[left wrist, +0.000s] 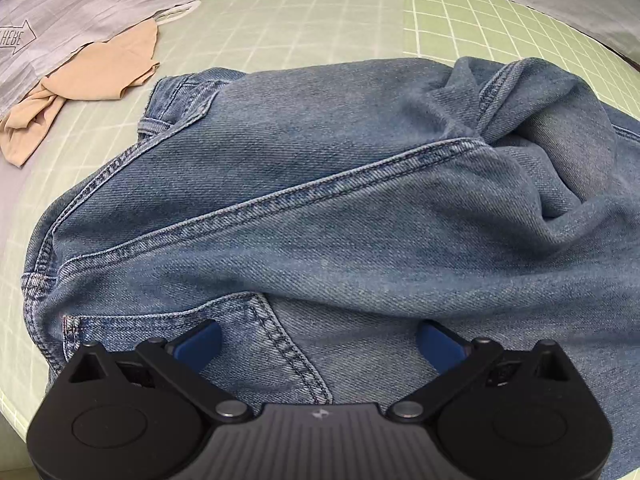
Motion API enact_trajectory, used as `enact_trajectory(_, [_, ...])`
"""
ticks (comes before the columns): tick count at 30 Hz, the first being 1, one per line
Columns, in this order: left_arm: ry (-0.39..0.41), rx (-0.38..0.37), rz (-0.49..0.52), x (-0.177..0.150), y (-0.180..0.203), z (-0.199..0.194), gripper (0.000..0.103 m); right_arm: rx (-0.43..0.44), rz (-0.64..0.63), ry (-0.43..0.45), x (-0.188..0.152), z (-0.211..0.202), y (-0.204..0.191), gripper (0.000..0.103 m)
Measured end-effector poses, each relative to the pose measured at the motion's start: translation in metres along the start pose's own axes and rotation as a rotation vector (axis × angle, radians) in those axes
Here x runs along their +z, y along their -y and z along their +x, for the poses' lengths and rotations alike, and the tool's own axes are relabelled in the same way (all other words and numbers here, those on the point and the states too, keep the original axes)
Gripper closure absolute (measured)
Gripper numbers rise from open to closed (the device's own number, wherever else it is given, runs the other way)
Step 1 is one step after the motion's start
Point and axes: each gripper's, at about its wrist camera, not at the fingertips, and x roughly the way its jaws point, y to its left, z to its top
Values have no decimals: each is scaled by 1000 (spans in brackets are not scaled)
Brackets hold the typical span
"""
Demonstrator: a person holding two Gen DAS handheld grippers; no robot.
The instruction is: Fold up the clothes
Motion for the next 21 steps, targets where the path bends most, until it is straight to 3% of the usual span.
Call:
enact_trajectory(4, [9, 0, 0, -2, 0, -1, 0, 6, 94, -45, -12, 0, 13, 45])
enact_trajectory(9, [17, 1, -6, -3, 1, -2, 0, -112, 154, -53, -24, -8, 42, 46])
enact_trajectory(12, [21, 3, -11, -5, 1, -2, 0, -128, 221, -11, -21, -14, 62, 46])
enact_trajectory(15, [23, 5, -15, -5, 2, -2, 0, -73, 272, 41, -7, -13, 66, 46])
enact_trajectory(21, [33, 4, -15, -4, -1, -1, 0, 164, 497, 121, 31, 20, 61, 44])
